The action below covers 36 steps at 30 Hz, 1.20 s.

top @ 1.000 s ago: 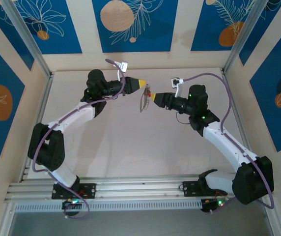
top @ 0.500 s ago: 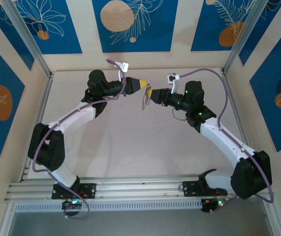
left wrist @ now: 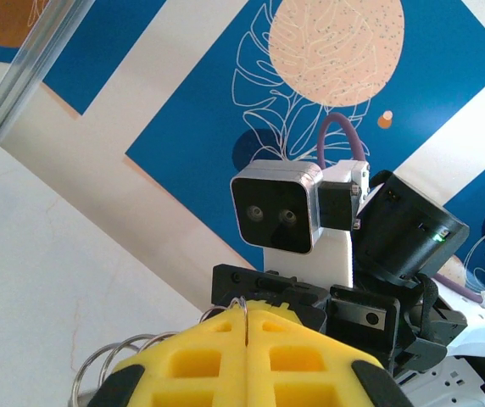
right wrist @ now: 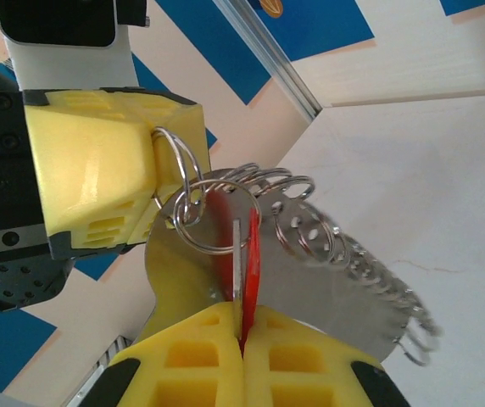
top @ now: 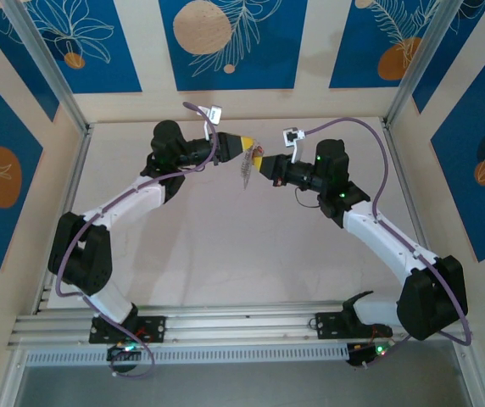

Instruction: Put the keys on the keyring

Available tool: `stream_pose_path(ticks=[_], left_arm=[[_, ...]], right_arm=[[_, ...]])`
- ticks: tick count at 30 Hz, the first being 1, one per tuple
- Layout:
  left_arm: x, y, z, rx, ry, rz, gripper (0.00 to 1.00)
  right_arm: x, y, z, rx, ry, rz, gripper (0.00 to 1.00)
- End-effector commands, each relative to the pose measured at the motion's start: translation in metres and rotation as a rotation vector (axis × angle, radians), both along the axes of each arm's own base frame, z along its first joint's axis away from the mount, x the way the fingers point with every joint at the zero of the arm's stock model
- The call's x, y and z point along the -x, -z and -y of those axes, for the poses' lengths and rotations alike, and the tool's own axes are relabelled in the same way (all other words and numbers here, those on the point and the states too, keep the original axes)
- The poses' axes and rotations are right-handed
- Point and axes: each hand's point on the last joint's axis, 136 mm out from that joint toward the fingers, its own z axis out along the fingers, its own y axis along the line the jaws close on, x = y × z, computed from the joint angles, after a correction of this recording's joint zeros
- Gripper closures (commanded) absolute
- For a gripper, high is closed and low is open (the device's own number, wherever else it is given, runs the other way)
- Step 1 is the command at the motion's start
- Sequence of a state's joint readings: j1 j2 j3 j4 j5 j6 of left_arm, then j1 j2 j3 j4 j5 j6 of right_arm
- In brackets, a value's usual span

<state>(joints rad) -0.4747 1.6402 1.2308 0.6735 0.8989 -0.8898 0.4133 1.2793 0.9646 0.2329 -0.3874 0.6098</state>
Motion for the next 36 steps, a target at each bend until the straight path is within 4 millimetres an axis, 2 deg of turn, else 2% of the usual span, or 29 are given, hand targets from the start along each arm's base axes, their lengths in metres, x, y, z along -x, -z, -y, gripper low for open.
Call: stream_pose_path(ticks=[1,11,27,36], left_arm=[[0.011,-0.021,-0.001,0.041,0.008,0.066,1.00],[0.013,-0.021,-0.001,0.048,0.006,0.067,1.00],[0.014,-0.023,-0.004,0.069,-0.016,0.067,1.00],[0.013,-0.025,-0.007,0.149,-0.095,0.008,1.00]], right_arm=[[0.011,-0.010,-0.005,-0.023,-0.035,0.022,1.00],[0.016,-0.003,-0.025,-0.004,-0.090,0.000,1.00],[0.008,-0.006,-0.023,-0.002,-0.059,-0.003,1.00],[0.002,-0.005,-0.020,0.000,-0.029,-0.005,1.00]])
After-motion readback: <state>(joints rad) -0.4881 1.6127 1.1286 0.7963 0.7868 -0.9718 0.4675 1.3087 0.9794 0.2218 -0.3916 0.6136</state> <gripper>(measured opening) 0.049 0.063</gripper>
